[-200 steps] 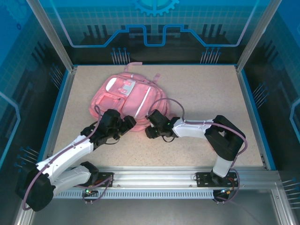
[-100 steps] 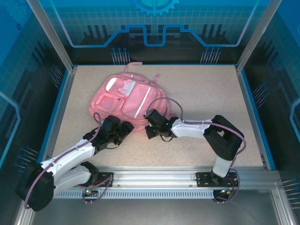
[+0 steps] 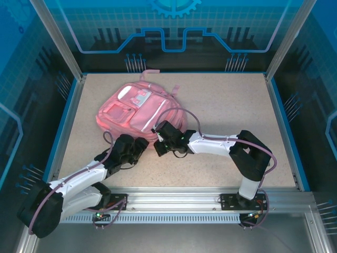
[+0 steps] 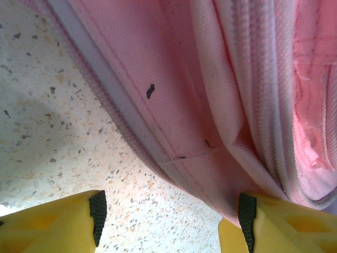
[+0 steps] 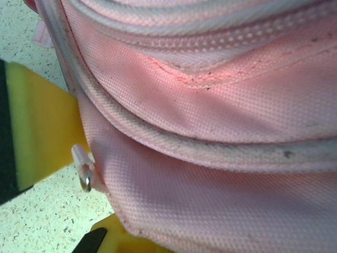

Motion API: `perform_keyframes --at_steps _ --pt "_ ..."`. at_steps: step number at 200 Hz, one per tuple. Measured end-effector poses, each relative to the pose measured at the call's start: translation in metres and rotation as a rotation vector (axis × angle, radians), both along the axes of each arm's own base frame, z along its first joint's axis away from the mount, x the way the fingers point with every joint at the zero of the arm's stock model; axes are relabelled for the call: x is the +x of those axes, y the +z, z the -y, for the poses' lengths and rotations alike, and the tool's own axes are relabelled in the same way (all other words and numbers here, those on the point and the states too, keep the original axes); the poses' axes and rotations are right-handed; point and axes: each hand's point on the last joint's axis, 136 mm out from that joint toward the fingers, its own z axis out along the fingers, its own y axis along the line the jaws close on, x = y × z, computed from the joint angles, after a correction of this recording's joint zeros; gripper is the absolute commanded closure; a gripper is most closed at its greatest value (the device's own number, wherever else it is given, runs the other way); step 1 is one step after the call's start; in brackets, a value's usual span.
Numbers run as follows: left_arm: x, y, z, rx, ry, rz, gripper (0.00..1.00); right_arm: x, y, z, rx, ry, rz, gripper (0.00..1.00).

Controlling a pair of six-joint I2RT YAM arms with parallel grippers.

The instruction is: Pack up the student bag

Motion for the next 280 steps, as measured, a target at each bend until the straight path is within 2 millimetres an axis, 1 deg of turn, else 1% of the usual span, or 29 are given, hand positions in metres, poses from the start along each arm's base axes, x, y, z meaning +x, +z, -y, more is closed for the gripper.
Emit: perform_keyframes --at_steps 20,53,65,95,115,140,154,168,192,217,227,240,256,280 --pt "0.004 0.003 0.000 -0.014 0.021 0.016 0.37 -0.001 0.000 -0.001 0.004 0.001 -0.006 1.00" --pt "0.008 0.007 0.000 -0.036 0.042 0.039 0.50 -0.002 0.000 -0.002 0.013 -0.002 -0.017 1.00" --pt "0.010 0.009 0.000 -0.043 0.050 0.044 0.56 -0.003 0.001 -0.002 0.017 -0.003 -0.020 1.00" --pt "0.014 0.012 -0.001 -0.049 0.072 0.061 0.76 -0.003 0.003 0.001 0.017 -0.013 -0.010 1.00" --pt "0.015 0.012 -0.003 -0.042 0.083 0.067 0.88 -0.002 0.004 0.010 -0.002 -0.033 0.012 1.00" --pt "0.016 0.012 -0.005 -0.030 0.087 0.073 0.98 -0.001 0.005 0.028 -0.038 -0.067 0.044 1.00" --pt "0.015 0.011 -0.006 -0.022 0.086 0.072 0.99 0.001 0.007 0.041 -0.053 -0.089 0.061 1.00" --pt "0.014 0.010 -0.007 -0.015 0.084 0.067 1.00 0.009 0.009 0.059 -0.070 -0.124 0.076 1.00" --pt "0.012 0.009 -0.008 0.004 0.069 0.066 1.00 0.032 0.013 0.090 -0.080 -0.193 0.083 1.00" --pt "0.010 0.012 -0.008 0.017 0.049 0.074 1.00 0.053 0.013 0.116 -0.087 -0.247 0.059 1.00" --pt "0.010 0.013 -0.007 0.020 0.041 0.076 1.00 0.060 0.015 0.120 -0.086 -0.254 0.048 1.00" --pt "0.011 0.016 -0.006 0.030 0.023 0.082 1.00 0.064 0.021 0.121 -0.083 -0.247 0.045 1.00" --pt "0.013 0.020 -0.006 0.051 0.008 0.088 1.00 0.063 0.023 0.120 -0.082 -0.234 0.040 1.00" --pt "0.016 0.018 -0.006 0.097 -0.025 0.065 1.00 0.056 0.022 0.121 -0.074 -0.210 0.029 1.00"
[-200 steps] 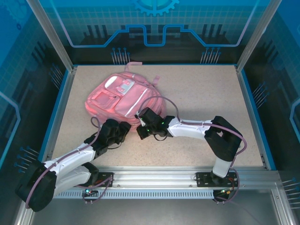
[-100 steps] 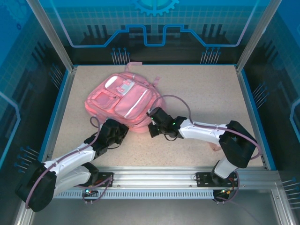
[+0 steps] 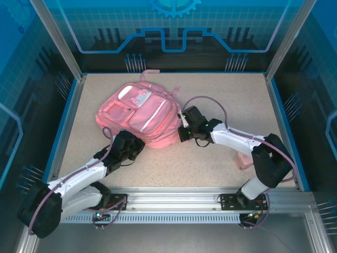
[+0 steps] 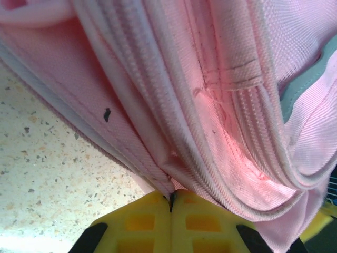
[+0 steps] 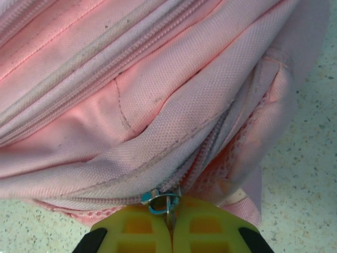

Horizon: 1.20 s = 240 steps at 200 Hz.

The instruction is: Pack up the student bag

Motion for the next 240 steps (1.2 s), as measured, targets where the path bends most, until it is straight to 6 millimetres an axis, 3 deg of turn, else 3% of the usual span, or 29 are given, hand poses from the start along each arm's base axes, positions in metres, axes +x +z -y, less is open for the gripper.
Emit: perform_keyframes --at_steps 30,66,82,99,121,164,198,240 --pt "0.009 -0.003 -0.004 0.059 -0.043 -0.050 1.00 -0.026 -0.004 -0.003 0.022 0.057 -0.011 1.00" --pt "0.027 -0.010 -0.025 0.149 -0.063 -0.105 0.98 -0.067 -0.019 -0.032 0.080 0.173 -0.067 1.00" --pt "0.036 -0.009 -0.032 0.183 -0.071 -0.112 0.92 -0.080 -0.026 -0.052 0.105 0.224 -0.092 1.00" --pt "0.042 -0.006 -0.041 0.218 -0.074 -0.110 0.79 -0.089 -0.031 -0.076 0.121 0.265 -0.121 1.00" --pt "0.043 0.001 -0.056 0.264 -0.040 -0.118 0.64 -0.087 -0.029 -0.100 0.160 0.276 -0.129 1.00" --pt "0.022 0.023 -0.077 0.271 0.038 -0.122 0.53 -0.066 -0.013 -0.133 0.225 0.258 -0.125 1.00" --pt "0.009 0.038 -0.066 0.126 0.059 -0.060 0.45 -0.060 -0.003 -0.150 0.269 0.274 -0.127 1.00" --pt "0.006 0.023 -0.043 -0.065 0.064 -0.091 0.43 -0.061 -0.002 -0.153 0.285 0.278 -0.143 1.00"
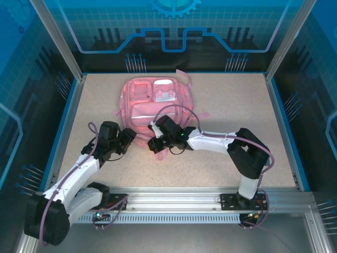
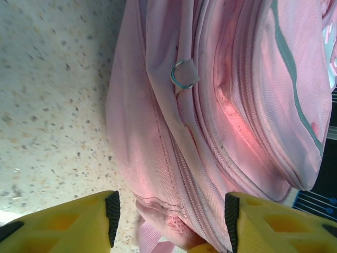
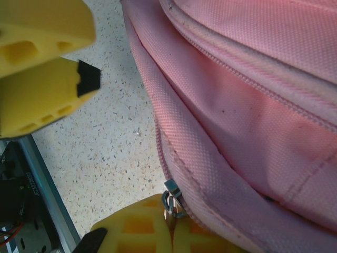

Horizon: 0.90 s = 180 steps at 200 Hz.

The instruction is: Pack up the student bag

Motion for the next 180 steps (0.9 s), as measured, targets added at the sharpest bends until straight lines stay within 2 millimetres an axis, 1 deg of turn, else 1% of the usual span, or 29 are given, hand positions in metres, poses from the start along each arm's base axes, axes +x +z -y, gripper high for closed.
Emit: perform_keyframes --at_steps 26,45,87,105,111,137,165,180 --pt "0.011 -0.004 0.011 -0.058 -0.009 -0.004 0.43 -0.001 0.000 0.000 0.002 0.003 -0.002 1.00" --pt "0.017 -0.008 0.015 -0.080 -0.009 -0.011 0.50 -0.001 0.000 0.000 0.001 0.004 -0.003 1.00" --pt "0.023 -0.017 0.019 -0.095 -0.005 -0.030 0.86 -0.002 -0.005 0.005 -0.015 -0.004 -0.002 1.00" --pt "0.022 -0.019 0.018 -0.081 -0.011 -0.033 0.97 -0.001 -0.004 0.012 -0.033 -0.023 0.017 1.00" --pt "0.021 -0.020 0.018 -0.073 -0.016 -0.035 1.00 0.000 -0.004 0.016 -0.041 -0.033 0.029 1.00" --pt "0.017 -0.021 0.016 -0.042 -0.035 -0.037 1.00 0.003 -0.006 0.040 -0.085 -0.074 0.063 1.00" --pt "0.012 -0.019 0.013 -0.006 -0.060 -0.025 1.00 0.013 -0.009 0.079 -0.135 -0.131 0.089 1.00" --pt "0.010 -0.016 0.014 0.005 -0.079 -0.017 1.00 0.021 -0.007 0.097 -0.141 -0.158 0.100 1.00"
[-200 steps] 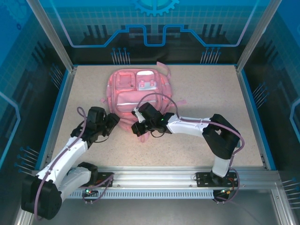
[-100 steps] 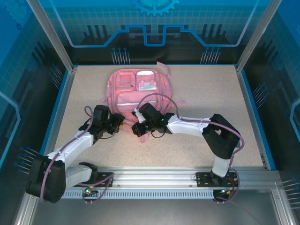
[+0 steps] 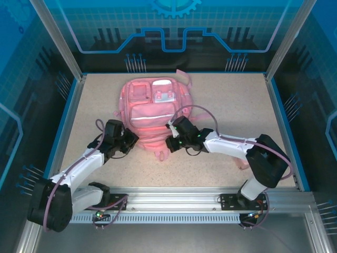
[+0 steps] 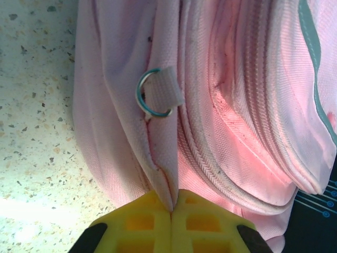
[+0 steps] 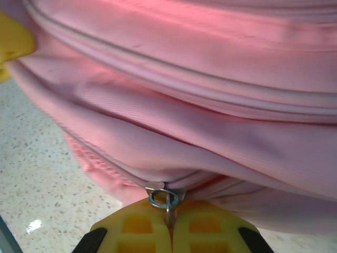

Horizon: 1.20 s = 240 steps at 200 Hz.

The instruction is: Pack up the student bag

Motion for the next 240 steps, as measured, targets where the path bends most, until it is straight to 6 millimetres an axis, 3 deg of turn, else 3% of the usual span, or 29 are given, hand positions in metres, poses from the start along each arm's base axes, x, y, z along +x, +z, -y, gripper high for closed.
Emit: perform_keyframes --at_steps 57,81,125,196,210,221,240 --pt "-0.005 0.005 -0.004 0.063 -0.059 0.009 1.00 0.041 0.003 0.068 -0.055 -0.120 0.036 1.00" --pt "-0.008 0.007 -0.006 0.093 -0.097 0.001 1.00 0.054 0.003 0.085 -0.056 -0.128 0.040 1.00" --pt "-0.012 0.013 -0.010 0.137 -0.170 -0.005 1.00 0.082 -0.001 0.101 -0.048 -0.126 0.021 1.00" --pt "-0.020 0.014 -0.019 0.154 -0.227 -0.030 1.00 0.113 -0.007 0.096 -0.022 -0.054 -0.001 1.00" --pt "-0.020 0.014 -0.018 0.148 -0.234 -0.026 1.00 0.114 -0.006 0.094 -0.006 -0.049 -0.015 0.92" --pt "-0.019 0.015 -0.018 0.143 -0.237 -0.023 1.00 0.113 -0.004 0.094 0.014 -0.045 -0.031 0.80" --pt "-0.021 0.014 -0.021 0.150 -0.241 -0.032 0.72 0.114 -0.001 0.104 0.019 -0.071 -0.044 0.50"
